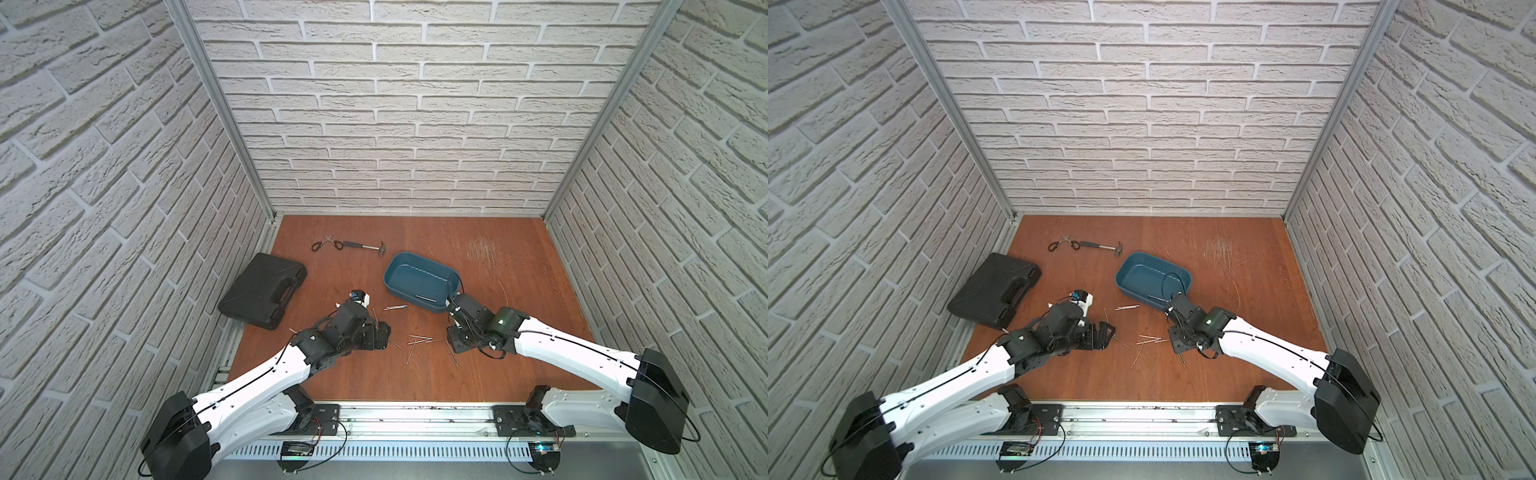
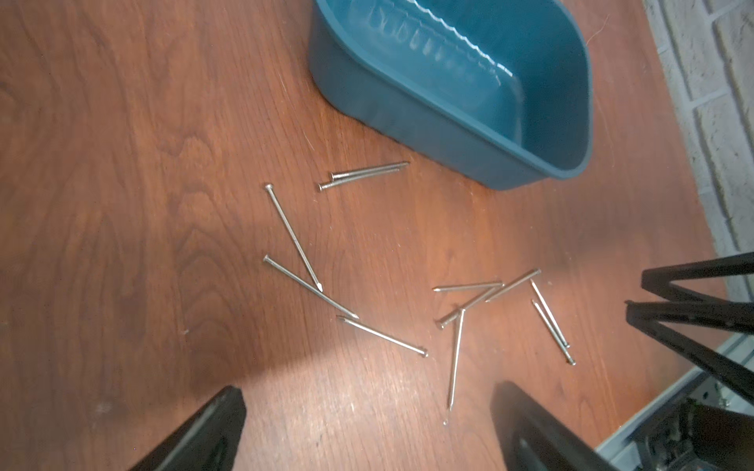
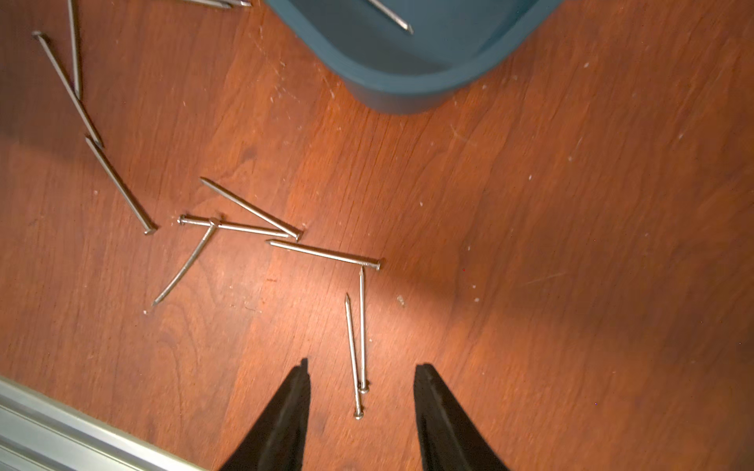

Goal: Put the nails on the desktop into the storage box
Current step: Pick up the nail from the center of the board.

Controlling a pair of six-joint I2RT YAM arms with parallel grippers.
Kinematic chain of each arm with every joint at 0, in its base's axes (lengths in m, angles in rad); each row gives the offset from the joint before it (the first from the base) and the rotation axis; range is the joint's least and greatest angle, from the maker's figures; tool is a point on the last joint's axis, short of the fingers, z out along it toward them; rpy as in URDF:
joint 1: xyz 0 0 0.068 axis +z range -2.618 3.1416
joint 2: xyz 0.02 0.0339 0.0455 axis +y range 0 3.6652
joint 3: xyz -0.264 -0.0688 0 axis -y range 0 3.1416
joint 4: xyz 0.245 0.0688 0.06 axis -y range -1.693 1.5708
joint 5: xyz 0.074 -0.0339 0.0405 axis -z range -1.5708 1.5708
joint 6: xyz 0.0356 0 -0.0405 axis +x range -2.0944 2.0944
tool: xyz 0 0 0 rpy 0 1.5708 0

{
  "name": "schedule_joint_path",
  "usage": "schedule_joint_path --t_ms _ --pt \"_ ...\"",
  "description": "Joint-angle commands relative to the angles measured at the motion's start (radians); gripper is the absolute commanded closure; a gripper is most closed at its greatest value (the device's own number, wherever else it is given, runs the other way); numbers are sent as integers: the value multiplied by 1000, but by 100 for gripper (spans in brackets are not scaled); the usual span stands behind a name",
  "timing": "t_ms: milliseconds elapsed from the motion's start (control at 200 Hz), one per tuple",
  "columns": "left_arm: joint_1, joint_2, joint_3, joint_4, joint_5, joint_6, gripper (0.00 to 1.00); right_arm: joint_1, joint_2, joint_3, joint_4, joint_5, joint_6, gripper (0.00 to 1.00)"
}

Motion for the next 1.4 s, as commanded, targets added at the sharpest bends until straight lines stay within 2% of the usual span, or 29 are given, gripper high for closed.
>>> schedule_joint_path --t_ms 0,245,330,470,665,905,1395 --pt "-47 46 34 49 -36 20 1 43 -36 -37 33 30 91 54" --pt "-150 138 55 109 -83 30 2 102 -74 -118 19 42 176 56" --pt "-173 155 55 133 -96 27 2 120 -69 -139 22 41 195 59" --pt "-178 167 52 153 -96 24 2 151 -39 -159 39 39 216 66" --pt "-178 160 45 152 -98 22 2 178 15 -162 66 42 228 71" --pt "-179 138 29 144 -101 11 2 181 75 -152 84 54 233 73" --pt "-179 123 18 140 -106 2 2 181 104 -174 106 68 249 78"
